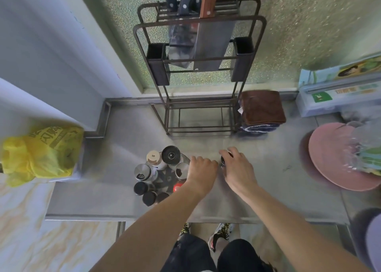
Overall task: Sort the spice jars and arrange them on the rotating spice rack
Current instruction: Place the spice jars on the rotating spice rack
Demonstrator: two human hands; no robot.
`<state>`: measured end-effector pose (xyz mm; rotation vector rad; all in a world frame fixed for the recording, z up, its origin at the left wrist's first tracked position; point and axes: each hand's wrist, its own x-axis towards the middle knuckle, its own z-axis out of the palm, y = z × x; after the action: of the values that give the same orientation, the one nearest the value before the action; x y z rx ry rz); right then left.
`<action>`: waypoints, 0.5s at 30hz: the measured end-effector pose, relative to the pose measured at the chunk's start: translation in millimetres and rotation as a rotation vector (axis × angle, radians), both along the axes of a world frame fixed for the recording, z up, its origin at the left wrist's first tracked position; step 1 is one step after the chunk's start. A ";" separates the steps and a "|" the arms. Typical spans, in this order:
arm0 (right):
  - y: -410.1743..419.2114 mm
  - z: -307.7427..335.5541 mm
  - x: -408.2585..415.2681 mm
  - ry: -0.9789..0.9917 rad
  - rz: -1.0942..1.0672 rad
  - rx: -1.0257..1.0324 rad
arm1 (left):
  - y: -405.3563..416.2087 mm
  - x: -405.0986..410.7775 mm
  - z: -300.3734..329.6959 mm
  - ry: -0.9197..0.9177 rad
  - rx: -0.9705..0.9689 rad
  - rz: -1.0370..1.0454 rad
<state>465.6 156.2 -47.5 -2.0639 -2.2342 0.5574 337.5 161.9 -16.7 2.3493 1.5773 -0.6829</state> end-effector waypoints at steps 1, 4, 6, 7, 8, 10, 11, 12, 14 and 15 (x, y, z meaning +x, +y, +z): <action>1.5 -3.0 1.6 0.017 0.007 -0.011 | -0.1 1.0 -2.0 0.001 -0.006 -0.003; 4.1 -1.7 10.7 0.056 -0.002 -0.020 | -3.6 3.8 3.1 -0.070 0.008 -0.009; 3.3 10.9 19.0 0.102 -0.056 -0.007 | -7.2 2.4 15.8 -0.171 0.042 0.012; 1.8 20.4 23.2 0.120 -0.075 0.012 | -8.5 -0.5 25.2 -0.243 0.074 0.038; -0.3 32.1 26.5 0.133 -0.082 0.037 | -9.4 -5.3 35.4 -0.322 0.114 0.069; -4.9 59.0 29.1 0.161 -0.071 0.099 | -9.8 -22.2 61.5 -0.457 0.200 0.126; -7.1 73.2 27.3 0.177 -0.056 0.127 | -9.4 -34.5 75.4 -0.507 0.230 0.154; -9.5 87.5 22.7 0.191 -0.034 0.146 | -9.4 -49.3 88.9 -0.548 0.243 0.187; -13.8 113.1 5.7 0.218 0.008 0.173 | -9.6 -82.4 111.9 -0.576 0.235 0.247; -15.2 123.9 -5.9 0.239 0.025 0.190 | -9.5 -99.3 120.3 -0.572 0.240 0.269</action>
<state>459.7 141.0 76.4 -1.7792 -2.0907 0.5380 238.1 152.4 103.6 2.1404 1.7051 0.2343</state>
